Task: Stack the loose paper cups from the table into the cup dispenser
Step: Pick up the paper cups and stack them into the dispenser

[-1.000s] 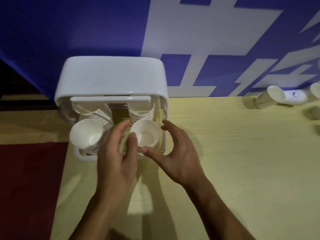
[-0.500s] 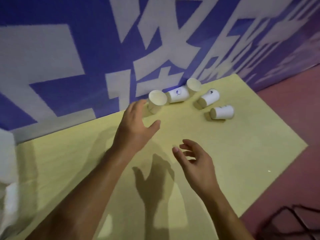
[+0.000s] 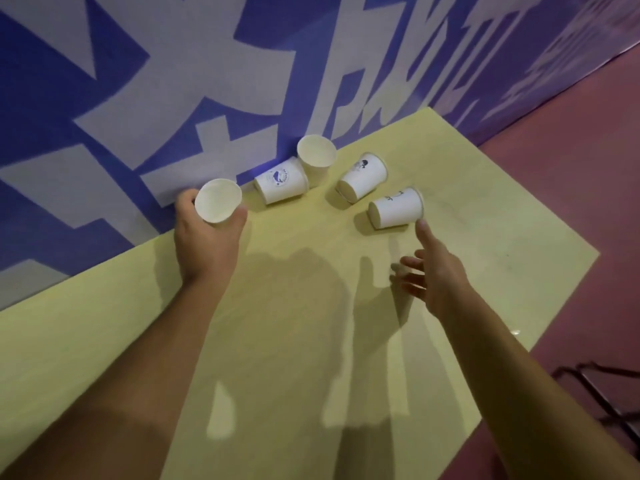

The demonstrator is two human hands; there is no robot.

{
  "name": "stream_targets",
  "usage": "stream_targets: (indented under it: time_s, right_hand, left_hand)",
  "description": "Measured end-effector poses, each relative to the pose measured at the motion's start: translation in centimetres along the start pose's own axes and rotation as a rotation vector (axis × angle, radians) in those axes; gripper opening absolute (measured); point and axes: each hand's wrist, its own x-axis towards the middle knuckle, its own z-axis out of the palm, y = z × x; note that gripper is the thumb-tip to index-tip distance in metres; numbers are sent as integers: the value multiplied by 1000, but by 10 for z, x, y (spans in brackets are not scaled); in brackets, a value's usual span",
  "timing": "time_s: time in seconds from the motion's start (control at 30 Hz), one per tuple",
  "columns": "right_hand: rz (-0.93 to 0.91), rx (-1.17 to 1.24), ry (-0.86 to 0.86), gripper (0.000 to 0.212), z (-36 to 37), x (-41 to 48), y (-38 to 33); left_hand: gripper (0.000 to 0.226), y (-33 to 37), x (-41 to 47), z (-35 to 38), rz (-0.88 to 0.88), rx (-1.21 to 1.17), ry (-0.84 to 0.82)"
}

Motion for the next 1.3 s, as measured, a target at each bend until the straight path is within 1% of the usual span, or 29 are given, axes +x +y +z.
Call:
stream_targets:
  time_s: [0.07, 0.1, 0.2, 0.33, 0.4, 0.5, 0.53, 0.57, 0.63, 0.67, 0.73, 0.83, 0.9, 1.0, 1.17, 1.3]
  right_hand:
    - [62, 53, -26, 75, 10, 17, -25]
    - [71, 68, -36, 73, 16, 23, -37]
    - [57, 61, -35, 51, 36, 29, -65]
    - [66, -42, 71, 43, 52, 37, -79]
    - [50, -40, 80, 37, 54, 39, -77]
    - [-38, -28, 84, 31, 53, 30, -67]
    - [-98, -46, 91, 34, 51, 22, -61]
    - [-184, -84, 105, 41, 52, 10, -54]
    - [-417, -201, 106, 55, 57, -29, -37]
    - [-533, -267, 67, 57, 63, -55, -27]
    - [-700, -361, -76, 55, 78, -115, -2]
    - [-836, -410, -319, 61, 107, -204, 35]
    - [-877, -429, -456, 69, 129, -261, 57]
    - [-900, -430, -598, 73, 158, -333, 89]
    - [-920, -420, -741, 76, 192, -405, 135]
    - [-939, -407, -821, 69, 215, -438, 160]
  left_hand:
    - [65, 5, -6, -13, -1, -22, 2]
    - [63, 7, -11, -22, 1, -43, -3]
    - [62, 8, -34, -56, 6, -99, -41]
    - [64, -5, -62, -96, -20, -151, -81]
    - [67, -14, -70, -113, -32, -188, -80]
    - [67, -20, -79, -139, -29, -213, -64]
    - [66, -20, -81, -148, -24, -216, -54]
    - [63, -19, -84, -159, -17, -219, -45]
    - [58, -17, -92, -181, 5, -222, -32]
    - [56, -16, -96, -194, 18, -218, -24]
    - [55, -14, -107, -222, 43, -214, 1]
    - [57, -12, -125, -272, 90, -194, 46]
    - [60, -14, -138, -308, 107, -178, 81]
    - [68, -23, -159, -364, 92, -181, 129]
    - [66, -41, -183, -440, 55, -270, 193]
    - [68, -60, -186, -481, 69, -274, 273]
